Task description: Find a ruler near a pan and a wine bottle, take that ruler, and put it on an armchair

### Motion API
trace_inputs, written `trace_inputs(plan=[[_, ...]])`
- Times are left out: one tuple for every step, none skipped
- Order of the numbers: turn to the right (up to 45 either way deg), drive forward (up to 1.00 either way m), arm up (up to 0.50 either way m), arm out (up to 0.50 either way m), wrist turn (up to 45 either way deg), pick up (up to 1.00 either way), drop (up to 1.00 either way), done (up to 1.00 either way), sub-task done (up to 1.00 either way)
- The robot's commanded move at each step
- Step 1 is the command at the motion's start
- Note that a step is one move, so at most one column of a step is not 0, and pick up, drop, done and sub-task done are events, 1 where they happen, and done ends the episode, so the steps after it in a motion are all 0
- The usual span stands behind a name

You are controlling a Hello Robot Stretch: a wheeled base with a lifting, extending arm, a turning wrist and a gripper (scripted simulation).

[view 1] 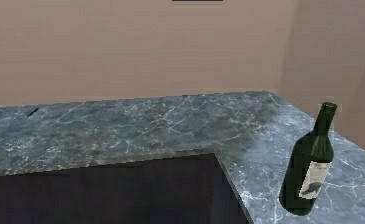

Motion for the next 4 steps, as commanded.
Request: trace_inputs(plan=[[0.0, 0.0, 0.0, 0.0, -45.0, 0.0, 0.0, 0.0, 0.0], [0.0, 0.0, 0.0, 0.0, -45.0, 0.0, 0.0, 0.0, 0.0], [0.0, 0.0, 0.0, 0.0, -15.0, 0.0, 0.0, 0.0, 0.0], [0.0, 0.0, 0.0, -0.12, 0.0, 0.0, 0.0, 0.0, 0.0]])
